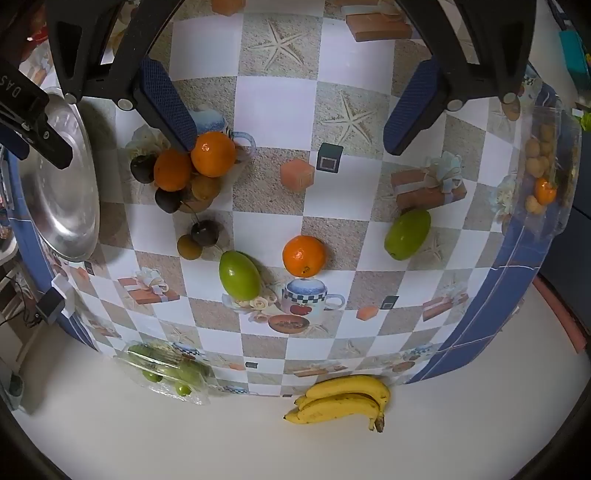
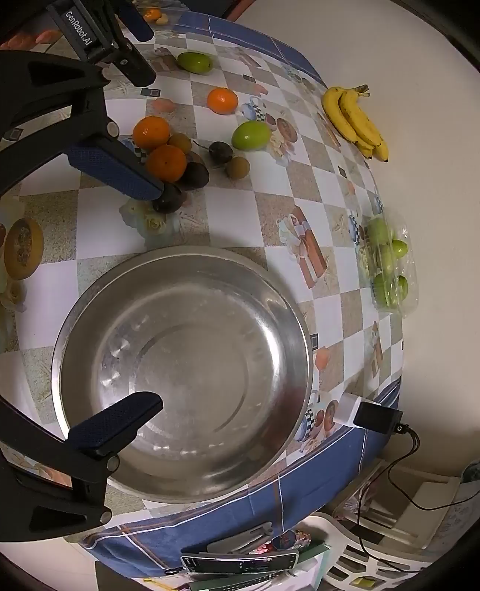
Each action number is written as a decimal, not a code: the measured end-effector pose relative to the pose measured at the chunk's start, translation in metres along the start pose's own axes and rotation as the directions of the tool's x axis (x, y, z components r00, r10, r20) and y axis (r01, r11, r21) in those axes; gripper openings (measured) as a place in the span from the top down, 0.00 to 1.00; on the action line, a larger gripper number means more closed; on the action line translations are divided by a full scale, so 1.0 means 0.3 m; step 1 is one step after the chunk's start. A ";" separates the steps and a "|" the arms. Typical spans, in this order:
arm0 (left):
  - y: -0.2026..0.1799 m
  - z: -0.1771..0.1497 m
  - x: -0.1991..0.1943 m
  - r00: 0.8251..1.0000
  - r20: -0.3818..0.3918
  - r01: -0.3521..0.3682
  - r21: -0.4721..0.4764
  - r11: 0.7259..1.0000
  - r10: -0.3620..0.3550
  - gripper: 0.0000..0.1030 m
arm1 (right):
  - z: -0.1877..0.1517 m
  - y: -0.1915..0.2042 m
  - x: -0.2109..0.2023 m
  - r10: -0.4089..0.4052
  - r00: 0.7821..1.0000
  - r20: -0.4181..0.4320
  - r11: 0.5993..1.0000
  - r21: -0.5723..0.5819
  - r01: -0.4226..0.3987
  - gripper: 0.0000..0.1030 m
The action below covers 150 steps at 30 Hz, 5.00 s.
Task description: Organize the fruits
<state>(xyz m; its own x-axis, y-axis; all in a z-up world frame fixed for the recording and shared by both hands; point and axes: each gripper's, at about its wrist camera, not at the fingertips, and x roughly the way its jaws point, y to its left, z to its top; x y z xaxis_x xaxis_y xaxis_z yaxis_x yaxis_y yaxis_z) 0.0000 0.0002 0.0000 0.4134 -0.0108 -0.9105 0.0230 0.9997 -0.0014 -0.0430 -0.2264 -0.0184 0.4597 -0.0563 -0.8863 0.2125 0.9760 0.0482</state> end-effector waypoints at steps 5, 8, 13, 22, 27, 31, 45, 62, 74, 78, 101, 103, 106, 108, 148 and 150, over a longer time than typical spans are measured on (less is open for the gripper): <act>0.003 0.002 0.001 1.000 0.001 0.005 0.000 1.000 -0.005 0.01 | 0.000 -0.001 -0.002 -0.001 1.000 0.001 1.000 0.003 0.001 0.00; 0.007 0.004 0.005 1.000 -0.001 0.007 -0.001 1.000 -0.007 0.01 | 0.001 -0.001 -0.001 -0.001 1.000 0.000 1.000 0.007 0.001 0.00; 0.016 0.004 -0.008 1.000 0.002 0.000 -0.002 1.000 0.000 0.01 | 0.003 0.008 0.001 0.000 1.000 0.004 1.000 -0.003 0.000 0.00; 0.023 0.003 -0.004 1.000 0.003 -0.005 -0.002 1.000 0.005 0.01 | 0.000 0.006 0.000 0.001 1.000 0.005 1.000 -0.001 -0.001 0.00; 0.020 0.001 0.000 1.000 0.000 -0.014 -0.009 1.000 0.014 0.01 | 0.000 0.010 -0.001 0.006 1.000 0.004 1.000 -0.006 -0.006 0.00; 0.019 0.001 0.000 1.000 0.001 -0.014 -0.008 1.000 0.014 0.01 | -0.001 0.011 0.001 0.009 1.000 0.002 1.000 -0.010 -0.009 0.00; 0.026 0.001 0.001 1.000 -0.002 -0.015 -0.013 1.000 0.015 0.00 | -0.001 0.006 0.000 0.010 1.000 0.005 1.000 -0.001 -0.010 0.00; 0.030 -0.005 0.011 1.000 -0.015 -0.020 -0.019 1.000 0.020 0.00 | -0.003 0.000 -0.005 -0.002 1.000 0.017 1.000 0.012 0.002 0.00; 0.029 0.000 0.010 1.000 -0.014 -0.013 -0.022 1.000 0.013 0.00 | -0.001 -0.004 -0.007 -0.006 1.000 0.020 1.000 0.018 0.005 0.00; 0.032 0.000 0.009 1.000 -0.013 -0.006 -0.030 1.000 0.006 0.00 | -0.003 -0.001 -0.006 -0.001 1.000 0.019 1.000 0.015 0.000 0.00; 0.046 0.025 -0.061 0.993 0.083 0.095 -0.094 0.991 -0.088 0.00 | 0.008 0.060 -0.035 0.079 0.995 0.056 0.996 -0.050 -0.076 0.00; 0.037 0.028 -0.042 0.992 0.047 0.121 -0.096 0.988 -0.117 0.00 | 0.016 0.065 -0.033 0.081 0.995 0.057 0.996 -0.052 -0.078 0.00; 0.025 0.036 -0.029 0.992 0.033 0.123 -0.117 0.985 -0.120 0.00 | 0.027 0.067 -0.011 0.116 0.993 0.025 0.993 -0.030 -0.115 0.00; 0.025 0.048 -0.029 0.994 0.040 0.103 -0.137 0.985 -0.099 0.00 | 0.029 0.076 0.002 0.121 0.992 0.018 0.992 -0.030 -0.121 0.00; -0.013 0.077 0.205 0.943 -0.195 0.188 -0.357 0.915 -0.270 0.39 | 0.060 0.169 0.221 0.261 0.947 -0.189 0.965 0.038 -0.258 0.68; -0.016 0.073 0.205 0.941 -0.198 0.191 -0.360 0.913 -0.275 0.42 | 0.058 0.169 0.224 0.259 0.946 -0.194 0.966 0.040 -0.256 0.68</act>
<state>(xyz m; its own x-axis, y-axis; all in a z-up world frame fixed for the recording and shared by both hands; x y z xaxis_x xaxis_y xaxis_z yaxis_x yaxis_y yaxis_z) 0.0453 -0.0057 -0.0470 0.2025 -0.2808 -0.9381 -0.2282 0.9181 -0.3241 0.0136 -0.1845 -0.0677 0.3226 0.2400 -0.9156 0.1224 0.9486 0.2918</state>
